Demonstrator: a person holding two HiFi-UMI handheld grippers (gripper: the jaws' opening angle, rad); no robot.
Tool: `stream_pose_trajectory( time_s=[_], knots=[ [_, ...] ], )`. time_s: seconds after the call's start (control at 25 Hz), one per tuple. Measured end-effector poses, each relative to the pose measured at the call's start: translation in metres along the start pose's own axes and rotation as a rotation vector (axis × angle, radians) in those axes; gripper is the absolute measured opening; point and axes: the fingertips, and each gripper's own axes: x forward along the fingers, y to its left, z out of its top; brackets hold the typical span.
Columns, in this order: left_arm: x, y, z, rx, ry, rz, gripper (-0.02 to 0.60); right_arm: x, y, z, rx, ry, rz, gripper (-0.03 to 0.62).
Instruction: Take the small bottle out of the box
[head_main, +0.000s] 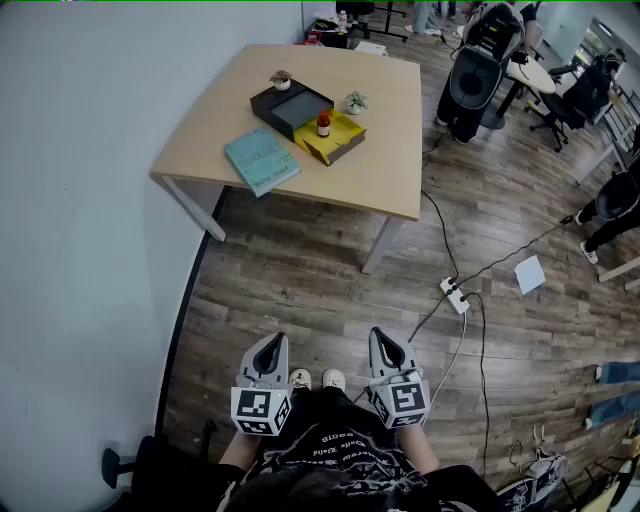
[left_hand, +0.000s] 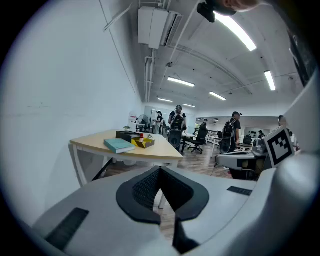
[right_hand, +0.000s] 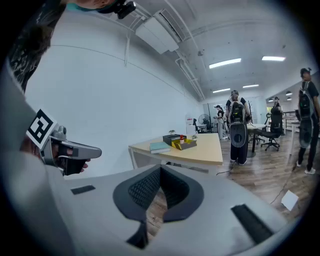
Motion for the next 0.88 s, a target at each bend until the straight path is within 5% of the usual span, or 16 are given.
stream_pose_trajectory(
  time_s=[0.8, 0.88],
  knots=[
    [-0.04, 0.012, -0.005, -0.077, -0.05, -0.089, 0.008, 0.0, 0.046, 0.007, -0.007, -0.027, 0.024, 0.01],
    [-0.039, 0.011, -0.005, -0.103, -0.051, -0.11, 0.064, 0.0, 0.048, 0.006, -0.003, -0.023, 0.037, 0.117]
  ],
)
